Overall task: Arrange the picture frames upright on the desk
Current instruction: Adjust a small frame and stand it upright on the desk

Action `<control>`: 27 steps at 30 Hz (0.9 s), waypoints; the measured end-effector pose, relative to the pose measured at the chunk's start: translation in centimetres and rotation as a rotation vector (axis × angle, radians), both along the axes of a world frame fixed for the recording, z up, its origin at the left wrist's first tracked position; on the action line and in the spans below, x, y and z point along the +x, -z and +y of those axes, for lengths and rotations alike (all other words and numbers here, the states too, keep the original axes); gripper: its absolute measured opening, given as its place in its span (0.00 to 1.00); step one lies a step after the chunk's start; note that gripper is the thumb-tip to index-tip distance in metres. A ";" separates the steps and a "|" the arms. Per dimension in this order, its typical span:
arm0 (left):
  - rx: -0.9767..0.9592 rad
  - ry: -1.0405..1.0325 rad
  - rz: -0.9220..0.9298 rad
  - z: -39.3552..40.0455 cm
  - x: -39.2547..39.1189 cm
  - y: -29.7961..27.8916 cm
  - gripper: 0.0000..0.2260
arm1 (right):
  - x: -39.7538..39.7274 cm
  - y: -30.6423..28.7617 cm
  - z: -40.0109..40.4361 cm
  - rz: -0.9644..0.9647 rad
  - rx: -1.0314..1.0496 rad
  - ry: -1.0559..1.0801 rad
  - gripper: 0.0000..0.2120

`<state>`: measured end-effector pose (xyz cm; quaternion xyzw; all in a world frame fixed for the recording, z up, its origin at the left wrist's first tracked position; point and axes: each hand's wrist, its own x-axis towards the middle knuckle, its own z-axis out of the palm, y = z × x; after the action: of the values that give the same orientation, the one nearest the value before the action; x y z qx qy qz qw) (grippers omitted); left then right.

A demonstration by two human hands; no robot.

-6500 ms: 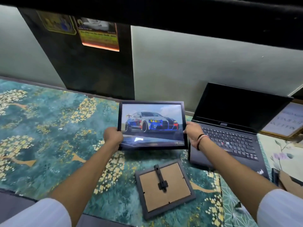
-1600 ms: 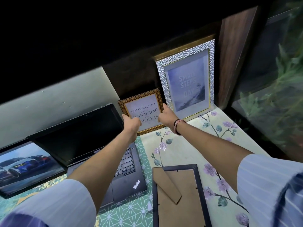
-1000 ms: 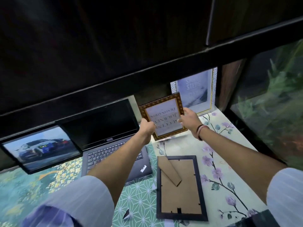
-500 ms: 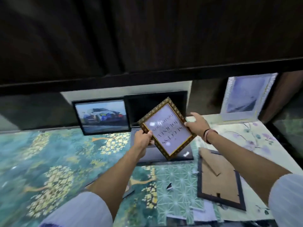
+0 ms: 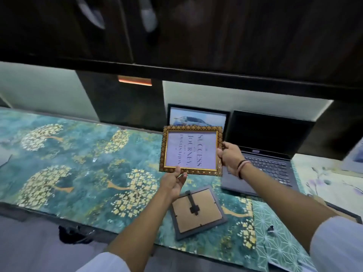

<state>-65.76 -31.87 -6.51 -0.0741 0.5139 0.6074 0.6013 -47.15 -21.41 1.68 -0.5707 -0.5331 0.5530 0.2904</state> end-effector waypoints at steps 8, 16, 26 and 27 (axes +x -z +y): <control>-0.249 0.070 0.602 0.8 -11.5 1.0 0.30 | -11.1 -5.3 5.1 -0.500 0.525 -0.486 0.11; -0.022 0.428 1.075 2.7 -19.3 -1.6 0.17 | -19.6 -6.2 5.8 -0.578 0.603 -0.793 0.17; -0.007 0.235 0.845 5.0 -25.3 1.4 0.08 | -22.8 -0.8 8.8 -0.402 0.484 -0.265 0.20; 0.006 0.221 0.819 5.7 -26.0 1.6 0.08 | -22.7 0.3 9.0 -0.353 0.374 -0.206 0.21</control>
<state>-91.78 -26.19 -8.13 0.2308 0.7133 0.5202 0.4091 -69.83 -12.41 1.34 -0.5376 -0.7233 0.3638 0.2357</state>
